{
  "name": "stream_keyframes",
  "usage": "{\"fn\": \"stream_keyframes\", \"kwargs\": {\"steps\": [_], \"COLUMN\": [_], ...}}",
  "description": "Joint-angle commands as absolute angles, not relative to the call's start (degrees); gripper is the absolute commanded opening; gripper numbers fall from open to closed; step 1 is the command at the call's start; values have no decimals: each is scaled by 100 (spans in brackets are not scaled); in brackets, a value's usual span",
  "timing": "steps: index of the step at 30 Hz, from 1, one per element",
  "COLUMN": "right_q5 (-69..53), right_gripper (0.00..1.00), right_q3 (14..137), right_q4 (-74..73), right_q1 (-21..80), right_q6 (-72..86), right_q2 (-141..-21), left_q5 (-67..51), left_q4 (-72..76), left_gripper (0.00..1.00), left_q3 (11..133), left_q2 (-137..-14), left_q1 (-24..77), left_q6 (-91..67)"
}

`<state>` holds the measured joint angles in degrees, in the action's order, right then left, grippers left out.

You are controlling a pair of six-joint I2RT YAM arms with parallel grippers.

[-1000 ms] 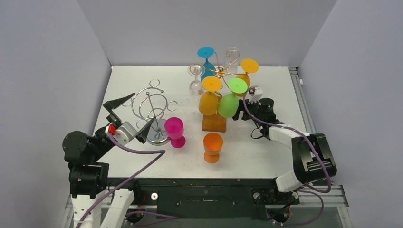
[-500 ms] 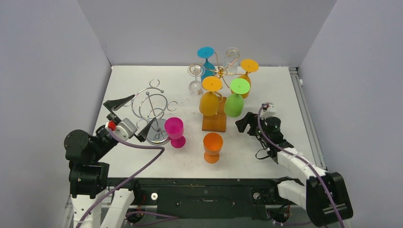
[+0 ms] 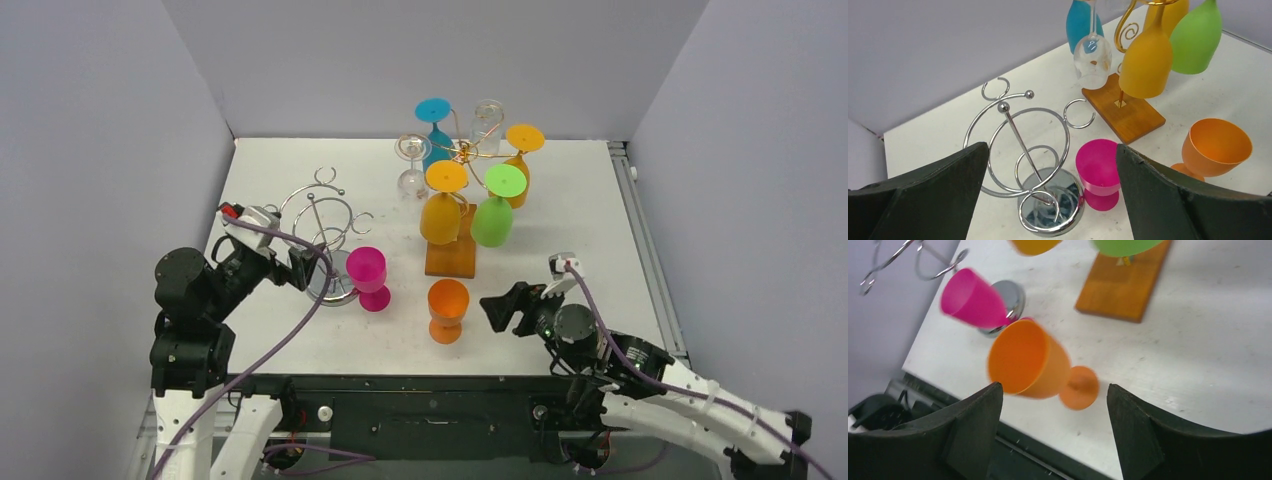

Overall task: Place the wine glass upside down on the wine glass rack
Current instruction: Pick up the wine glass at the center of the board.

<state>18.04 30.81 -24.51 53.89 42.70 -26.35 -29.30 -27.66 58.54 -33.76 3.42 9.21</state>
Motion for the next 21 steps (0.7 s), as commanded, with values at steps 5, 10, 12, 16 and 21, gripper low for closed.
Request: {"fn": "stream_keyframes", "kwargs": {"steps": [5,10,12,16,21], "right_q5": [4741,3069,2501,1706,894], "right_gripper": [75,72,70,65,62], "right_q3": [6391,8006,8496,9476,10234], "right_q4": [-4272,-4023,-4027,-4286,-4432], "right_q1": [8790,8163,7892,7564,7256], "right_q6": [3968,2659,2244,1715,1415], "right_q2": [-5642,-7312,-7867,-8933,-9726], "left_q5": [-1856,-1353,-1073,-705,-588], "left_q4": [-3493,-4020,-4187,-4485,-4619], "left_gripper": [96,96,96,96,96], "left_q3": [6405,6914,7076,7325,7489], "left_q2": [-3667,-3830,-3870,-3933,-3929], "left_q1": [338,334,334,334,334], "left_q6": [171,36,-196,-342,-341]}}
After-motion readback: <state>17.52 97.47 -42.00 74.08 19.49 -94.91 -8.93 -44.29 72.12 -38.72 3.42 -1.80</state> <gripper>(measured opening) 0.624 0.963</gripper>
